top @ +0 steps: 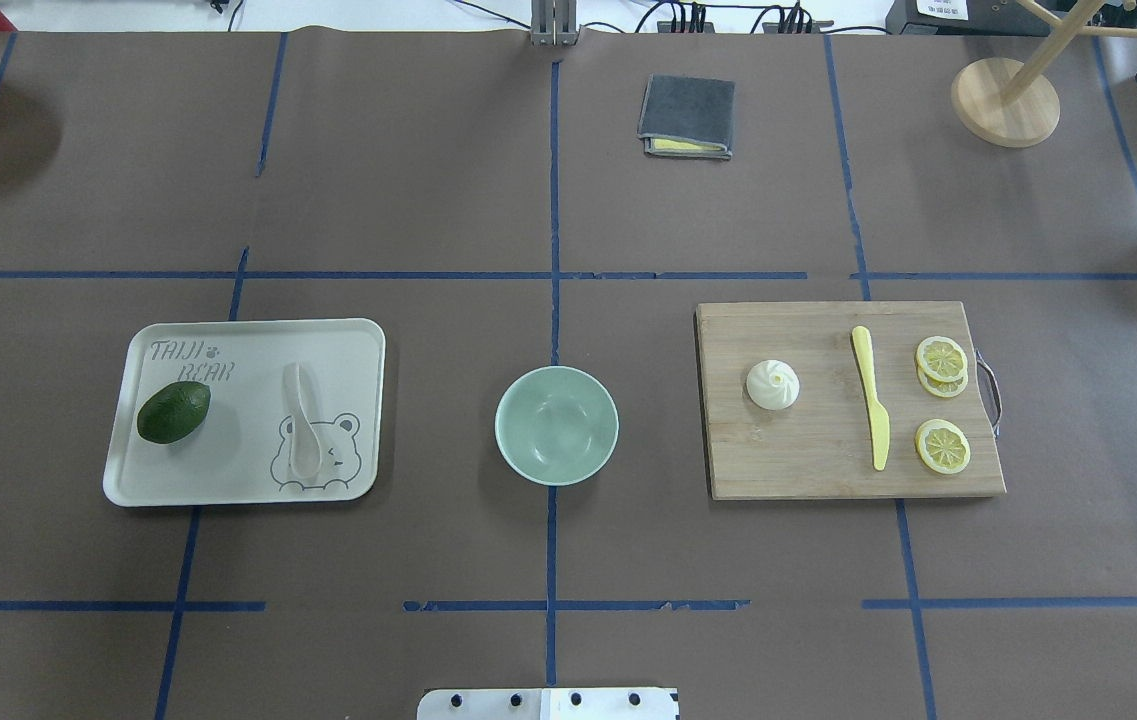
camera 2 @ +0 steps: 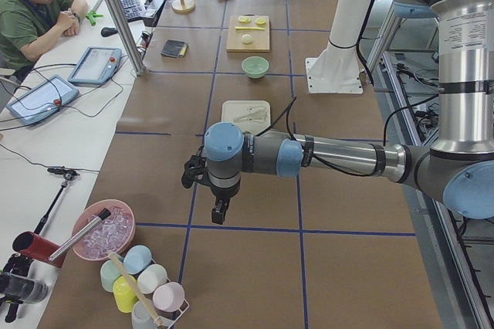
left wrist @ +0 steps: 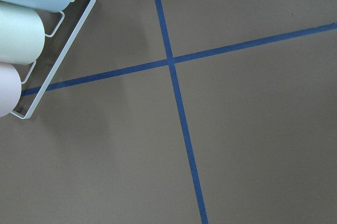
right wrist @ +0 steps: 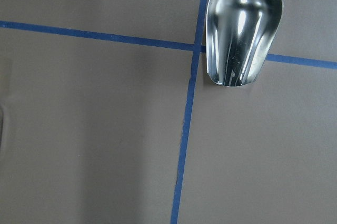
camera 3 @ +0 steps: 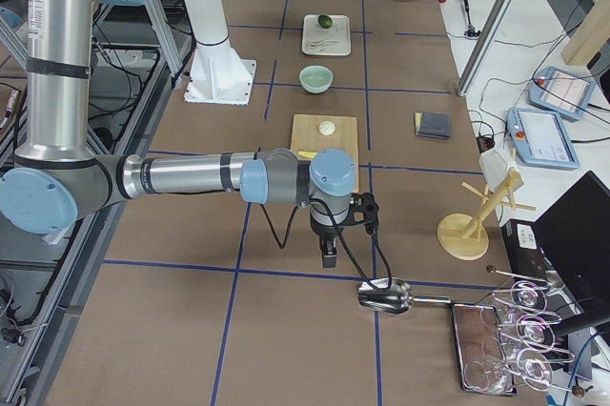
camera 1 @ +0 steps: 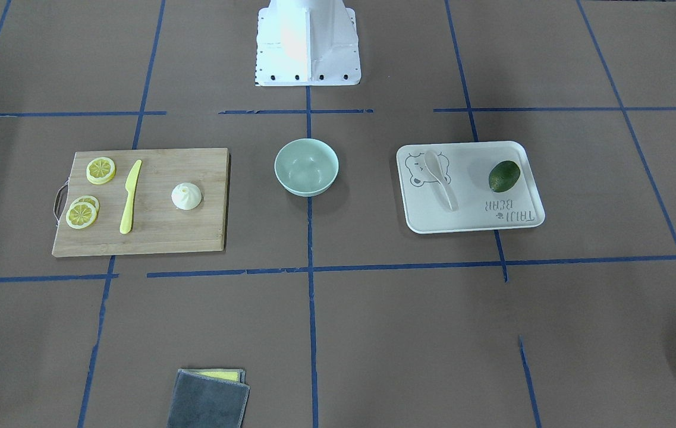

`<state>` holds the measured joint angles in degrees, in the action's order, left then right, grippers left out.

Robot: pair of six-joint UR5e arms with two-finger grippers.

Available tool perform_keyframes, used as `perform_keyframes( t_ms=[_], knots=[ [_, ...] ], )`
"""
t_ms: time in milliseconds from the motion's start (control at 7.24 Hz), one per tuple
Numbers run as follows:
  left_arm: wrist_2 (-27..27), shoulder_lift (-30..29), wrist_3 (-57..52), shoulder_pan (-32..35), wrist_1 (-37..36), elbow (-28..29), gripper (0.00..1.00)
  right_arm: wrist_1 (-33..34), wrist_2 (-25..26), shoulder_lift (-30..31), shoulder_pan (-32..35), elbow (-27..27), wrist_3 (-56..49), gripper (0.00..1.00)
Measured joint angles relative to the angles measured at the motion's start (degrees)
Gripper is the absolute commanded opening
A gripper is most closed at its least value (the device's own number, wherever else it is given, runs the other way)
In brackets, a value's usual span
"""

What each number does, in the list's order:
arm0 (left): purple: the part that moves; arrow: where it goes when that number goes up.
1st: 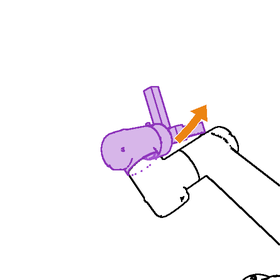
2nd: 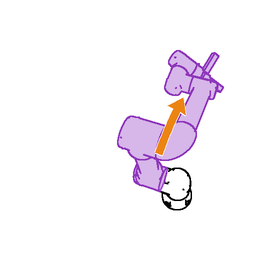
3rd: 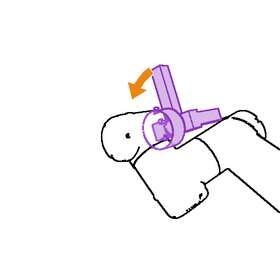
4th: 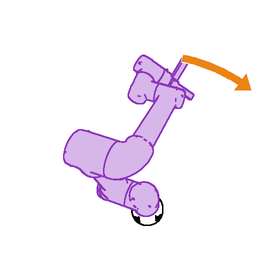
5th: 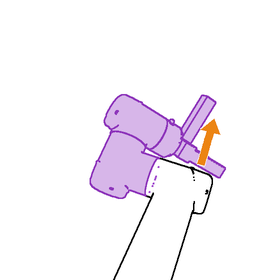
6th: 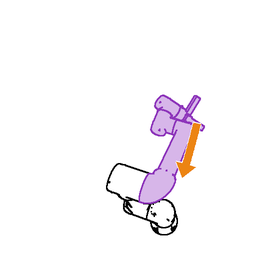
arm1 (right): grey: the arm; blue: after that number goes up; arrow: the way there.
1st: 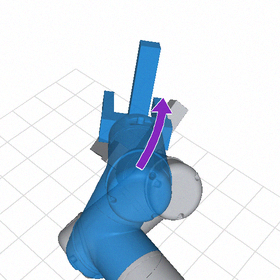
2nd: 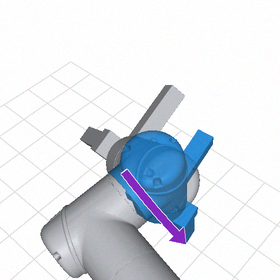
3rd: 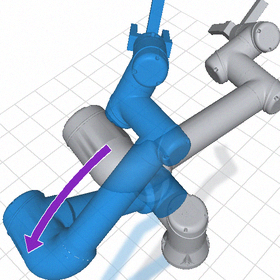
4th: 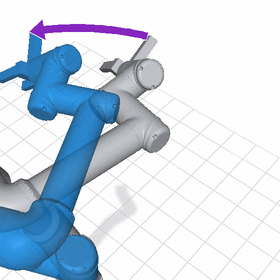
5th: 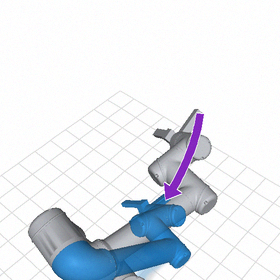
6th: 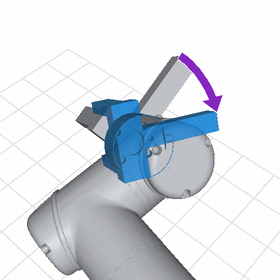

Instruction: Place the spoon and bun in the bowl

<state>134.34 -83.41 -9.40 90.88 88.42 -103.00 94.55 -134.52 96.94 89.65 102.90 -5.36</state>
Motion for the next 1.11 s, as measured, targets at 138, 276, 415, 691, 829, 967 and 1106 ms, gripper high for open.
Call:
perform_keyframes(
  t_ms=[138,276,415,691,829,967,1106],
  knots=[
    [0.0,0.0,0.0,0.0,0.0,-0.1,1.0,0.0,0.0,0.0,0.0,0.0,0.0,1.0],
    [0.0,0.0,-0.1,0.0,0.3,-0.3,1.0,0.0,0.0,-0.1,0.0,0.3,0.0,1.0],
    [0.0,0.0,-0.1,0.0,1.6,-0.3,1.0,0.1,0.0,-0.2,0.0,1.1,-0.1,1.0],
    [-0.1,0.0,0.0,-1.1,7.9,-0.4,1.0,0.1,-0.1,-0.4,-0.3,2.6,0.1,1.0],
    [-0.1,-0.1,0.1,-1.8,13.1,-0.4,1.0,-0.1,-0.2,-0.7,-0.5,3.1,0.4,1.0],
    [-0.1,-0.2,0.1,-2.2,19.5,-0.1,1.0,-0.7,-0.2,-1.3,-0.8,3.8,0.5,1.0],
    [-0.2,-0.5,0.3,-2.5,27.3,0.5,1.0,-2.7,-0.1,-2.7,-1.0,3.6,0.8,1.0]
  ],
)
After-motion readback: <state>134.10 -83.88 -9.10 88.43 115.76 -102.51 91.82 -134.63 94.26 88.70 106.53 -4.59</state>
